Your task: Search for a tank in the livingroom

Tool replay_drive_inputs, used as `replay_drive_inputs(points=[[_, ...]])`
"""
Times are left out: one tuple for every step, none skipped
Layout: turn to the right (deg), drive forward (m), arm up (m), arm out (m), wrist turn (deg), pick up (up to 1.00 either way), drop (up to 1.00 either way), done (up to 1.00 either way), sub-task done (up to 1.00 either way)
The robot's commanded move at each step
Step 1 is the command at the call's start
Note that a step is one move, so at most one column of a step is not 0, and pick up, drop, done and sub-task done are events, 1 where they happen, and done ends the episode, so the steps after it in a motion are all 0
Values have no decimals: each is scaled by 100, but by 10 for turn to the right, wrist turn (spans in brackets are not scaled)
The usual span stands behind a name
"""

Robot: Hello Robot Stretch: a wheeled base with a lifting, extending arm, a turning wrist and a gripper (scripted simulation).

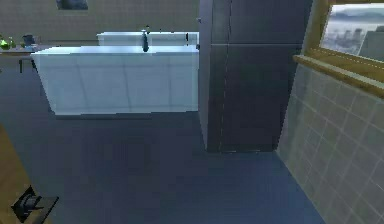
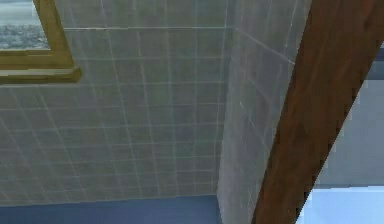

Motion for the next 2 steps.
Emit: replay_drive_inputs(points=[[0,80,0,0,0,0,0,0,0],[-390,0,0,0,0,0,0,0,0]])
